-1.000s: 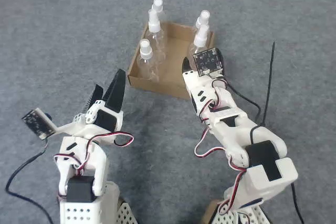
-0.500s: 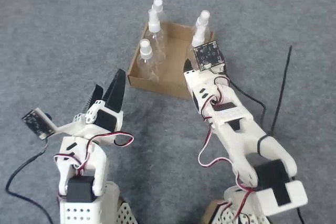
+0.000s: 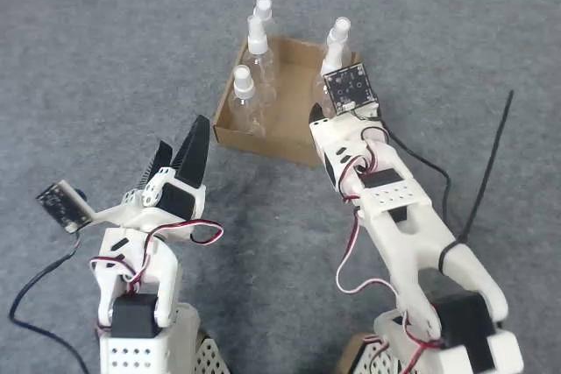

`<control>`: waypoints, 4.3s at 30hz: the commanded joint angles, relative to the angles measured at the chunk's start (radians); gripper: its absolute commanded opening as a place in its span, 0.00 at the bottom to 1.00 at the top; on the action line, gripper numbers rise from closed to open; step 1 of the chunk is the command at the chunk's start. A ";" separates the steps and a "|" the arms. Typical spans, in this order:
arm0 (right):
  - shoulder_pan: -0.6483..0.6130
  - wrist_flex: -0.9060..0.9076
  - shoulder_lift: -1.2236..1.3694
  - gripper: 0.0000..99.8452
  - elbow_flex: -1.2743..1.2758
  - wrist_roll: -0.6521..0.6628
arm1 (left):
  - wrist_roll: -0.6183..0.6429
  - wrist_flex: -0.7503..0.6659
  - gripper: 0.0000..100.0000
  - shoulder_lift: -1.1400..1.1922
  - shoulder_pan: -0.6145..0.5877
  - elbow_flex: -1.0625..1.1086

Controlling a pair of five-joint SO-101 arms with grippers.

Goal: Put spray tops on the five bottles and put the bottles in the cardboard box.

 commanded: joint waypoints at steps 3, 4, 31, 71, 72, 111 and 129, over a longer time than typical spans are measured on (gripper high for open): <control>0.005 0.082 -0.117 0.26 -0.009 0.003 | 0.002 0.000 0.30 -0.020 -0.002 -0.015; 0.005 0.096 -0.128 0.26 -0.009 0.003 | 0.002 0.000 0.30 -0.020 -0.002 -0.015; 0.005 0.306 -0.314 0.09 -0.009 0.006 | -0.026 0.000 0.30 -0.020 0.000 -0.013; 0.010 0.587 -1.013 0.08 0.106 -0.069 | -0.026 0.000 0.30 -0.020 0.006 -0.013; 0.008 0.591 -1.033 0.06 0.106 -0.068 | -0.026 0.000 0.30 -0.020 0.006 -0.013; 0.237 0.989 -1.566 0.03 0.252 -0.075 | -0.262 -0.227 0.01 -0.020 0.006 0.128; 0.236 0.990 -1.577 0.03 0.543 -0.069 | -0.425 -0.227 0.01 -0.020 0.000 0.143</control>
